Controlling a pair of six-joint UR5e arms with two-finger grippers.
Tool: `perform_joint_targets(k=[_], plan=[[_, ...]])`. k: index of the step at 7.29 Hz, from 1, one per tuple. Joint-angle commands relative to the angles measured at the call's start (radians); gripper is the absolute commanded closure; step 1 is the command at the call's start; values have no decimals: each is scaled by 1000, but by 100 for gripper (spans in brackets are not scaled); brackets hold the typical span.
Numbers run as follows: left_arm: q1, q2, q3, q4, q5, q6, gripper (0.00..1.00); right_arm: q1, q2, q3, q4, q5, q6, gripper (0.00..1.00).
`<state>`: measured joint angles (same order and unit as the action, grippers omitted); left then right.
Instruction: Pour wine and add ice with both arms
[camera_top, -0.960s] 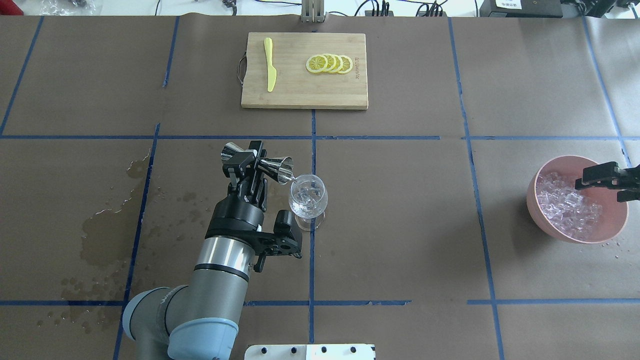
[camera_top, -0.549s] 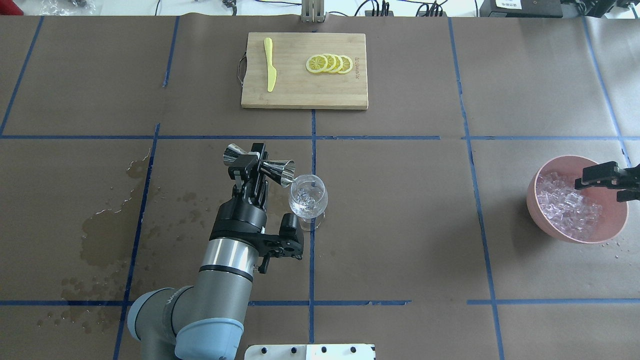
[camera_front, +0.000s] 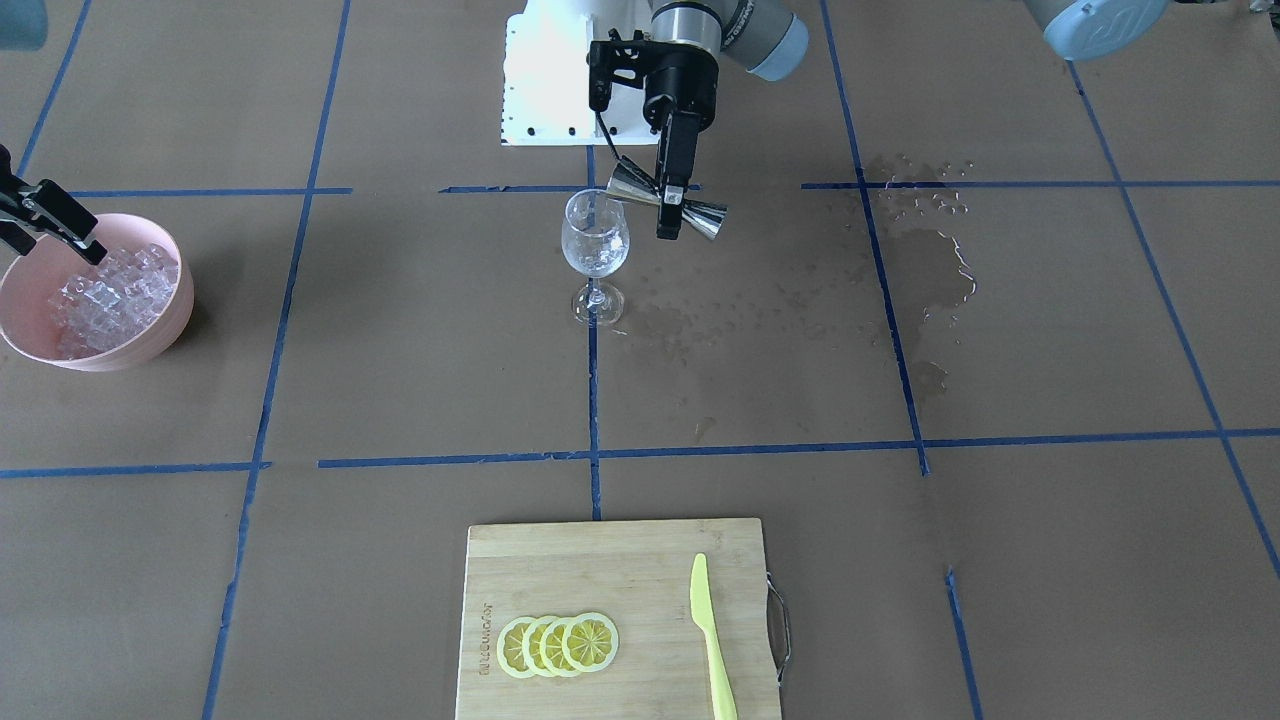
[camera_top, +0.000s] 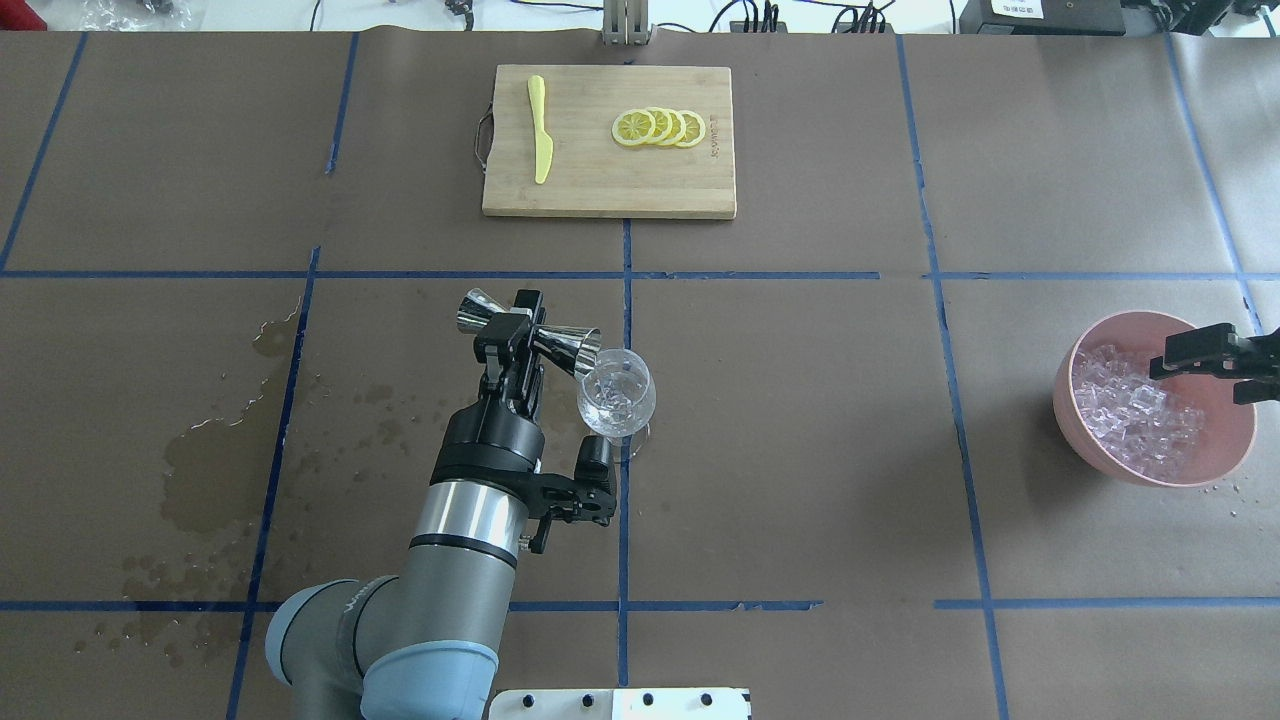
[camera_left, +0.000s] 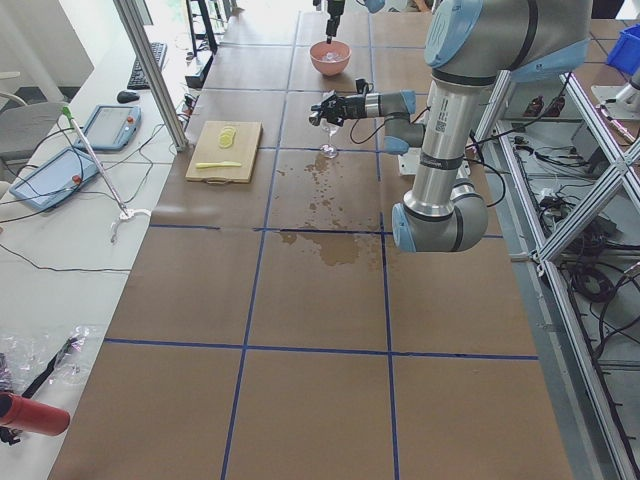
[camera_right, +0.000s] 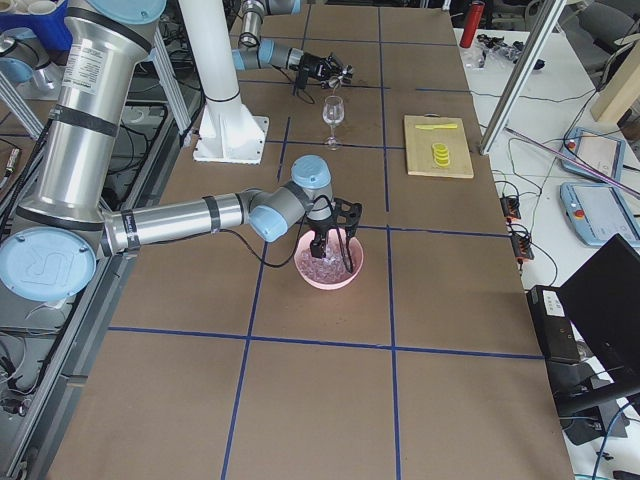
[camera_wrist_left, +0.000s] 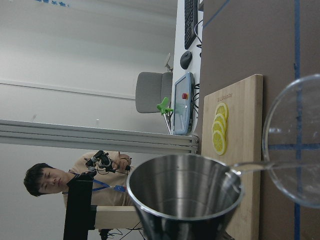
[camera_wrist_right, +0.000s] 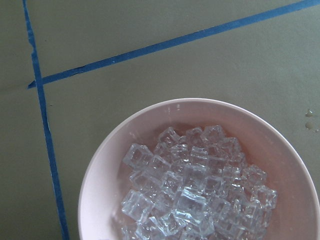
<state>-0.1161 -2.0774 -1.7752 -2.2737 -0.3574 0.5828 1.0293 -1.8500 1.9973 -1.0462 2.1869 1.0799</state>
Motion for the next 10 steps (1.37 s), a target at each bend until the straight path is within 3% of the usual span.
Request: perform_joint_targets(k=[1,4,5,6,8,10], plan=[[1,-3,-9,-12,0,16,100,0,0,0,0,1,0,0],[13,-1,-1,-174,-2,-142,100,0,3,1,0,-1,0,0],[12,2,-1,-216,-6,-279,100,0,5,1,0,-1,0,0],[9,8,0,-219,-14,-439,100,2,6,3,0,-1,0,0],[4,11,-1,-224,-28,-545,100,0,8,3,0,-1,0,0],[1,17,-1,-224,-136,-924,100,0,9,3,-2,-1,0,0]])
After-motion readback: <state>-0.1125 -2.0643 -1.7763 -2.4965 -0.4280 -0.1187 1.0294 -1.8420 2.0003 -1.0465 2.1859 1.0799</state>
